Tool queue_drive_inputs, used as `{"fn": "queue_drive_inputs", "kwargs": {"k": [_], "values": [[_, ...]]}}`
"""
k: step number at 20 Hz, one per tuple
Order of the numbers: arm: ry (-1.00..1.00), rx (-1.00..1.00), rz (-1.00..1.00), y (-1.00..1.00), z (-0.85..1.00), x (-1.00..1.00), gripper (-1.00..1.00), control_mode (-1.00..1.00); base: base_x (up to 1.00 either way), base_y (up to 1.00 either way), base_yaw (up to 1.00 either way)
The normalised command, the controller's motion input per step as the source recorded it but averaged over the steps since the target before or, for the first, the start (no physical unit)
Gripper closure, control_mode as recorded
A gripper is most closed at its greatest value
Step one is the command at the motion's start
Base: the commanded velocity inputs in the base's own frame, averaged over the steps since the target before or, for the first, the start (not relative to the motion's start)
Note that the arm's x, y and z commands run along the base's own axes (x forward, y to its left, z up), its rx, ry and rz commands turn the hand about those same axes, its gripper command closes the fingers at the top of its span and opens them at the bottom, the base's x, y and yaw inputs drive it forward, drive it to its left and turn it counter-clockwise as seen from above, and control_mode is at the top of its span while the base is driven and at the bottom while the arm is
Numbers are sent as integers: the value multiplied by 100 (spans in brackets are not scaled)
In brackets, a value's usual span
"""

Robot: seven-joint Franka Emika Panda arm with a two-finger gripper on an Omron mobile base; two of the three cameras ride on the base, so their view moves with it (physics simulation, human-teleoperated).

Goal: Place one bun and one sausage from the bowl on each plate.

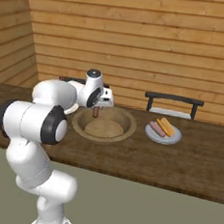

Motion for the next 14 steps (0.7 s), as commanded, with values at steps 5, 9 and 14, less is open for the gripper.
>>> {"fn": "queue_drive_inputs", "kwargs": {"k": [5,9,14], "values": [[-1,1,13,72,4,-1,100,-100,0,0,0],[-1,1,11,61,0,6,100,-100,0,0,0],[3,0,14,62,0,53,100,-100,0,0,0]]}}
